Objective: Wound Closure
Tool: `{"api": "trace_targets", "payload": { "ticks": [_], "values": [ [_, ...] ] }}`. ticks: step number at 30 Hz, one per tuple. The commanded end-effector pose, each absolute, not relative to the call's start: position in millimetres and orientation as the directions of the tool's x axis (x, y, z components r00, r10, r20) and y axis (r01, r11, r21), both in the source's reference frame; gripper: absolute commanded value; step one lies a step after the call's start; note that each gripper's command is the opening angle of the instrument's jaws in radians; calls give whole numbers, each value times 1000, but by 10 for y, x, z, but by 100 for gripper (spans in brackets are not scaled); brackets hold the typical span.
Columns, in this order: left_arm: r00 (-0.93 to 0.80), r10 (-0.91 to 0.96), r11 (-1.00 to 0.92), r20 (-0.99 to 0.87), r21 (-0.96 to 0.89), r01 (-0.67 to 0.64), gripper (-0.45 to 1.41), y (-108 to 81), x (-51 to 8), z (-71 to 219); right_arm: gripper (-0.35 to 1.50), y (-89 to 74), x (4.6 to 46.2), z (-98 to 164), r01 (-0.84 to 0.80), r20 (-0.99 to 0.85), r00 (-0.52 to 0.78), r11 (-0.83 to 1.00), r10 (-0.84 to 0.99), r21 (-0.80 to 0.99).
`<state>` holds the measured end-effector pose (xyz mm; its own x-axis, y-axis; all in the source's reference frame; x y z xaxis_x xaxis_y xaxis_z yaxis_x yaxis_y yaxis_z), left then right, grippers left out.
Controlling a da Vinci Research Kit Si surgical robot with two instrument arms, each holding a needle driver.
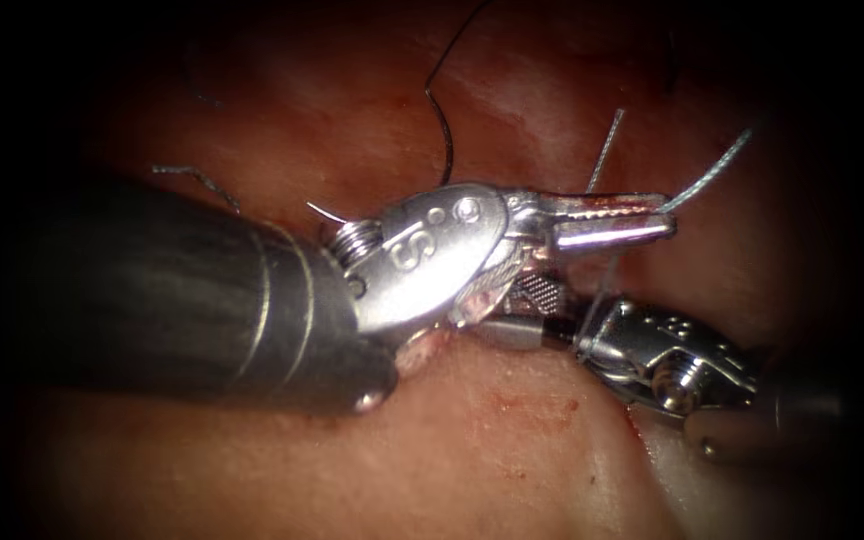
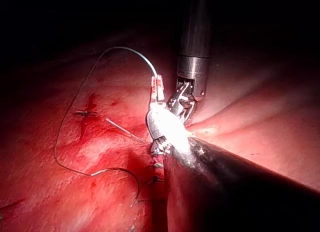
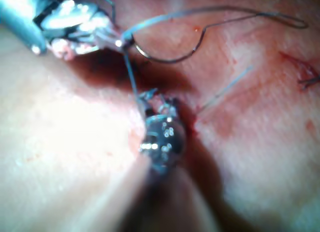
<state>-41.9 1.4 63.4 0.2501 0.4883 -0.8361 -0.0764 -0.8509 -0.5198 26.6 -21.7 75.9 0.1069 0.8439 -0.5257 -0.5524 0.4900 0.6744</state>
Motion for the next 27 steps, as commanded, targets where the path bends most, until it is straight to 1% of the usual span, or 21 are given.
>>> {"api": "trace_targets", "payload": {
  "ticks": [1, 9, 16, 27],
  "values": [
    [253, 490, -850, -834, -522, -75, -45, 20, -425, 644, 148, -220, 273, 758, -539, -530, 111, 499, 841, 679],
    [232, 490, -856, -840, -514, -51, -45, 48, -417, 683, 148, -220, 271, 728, -500, -602, 61, 546, 796, 672],
    [213, 488, -860, -846, -508, -48, -45, 44, -413, 715, 148, -217, 269, 716, -488, -626, 53, 567, 778, 663],
    [199, 515, -845, -833, -533, -44, -45, 31, -427, 769, 148, -223, 282, 704, -383, -650, 32, 610, 759, 694]
  ]
}}
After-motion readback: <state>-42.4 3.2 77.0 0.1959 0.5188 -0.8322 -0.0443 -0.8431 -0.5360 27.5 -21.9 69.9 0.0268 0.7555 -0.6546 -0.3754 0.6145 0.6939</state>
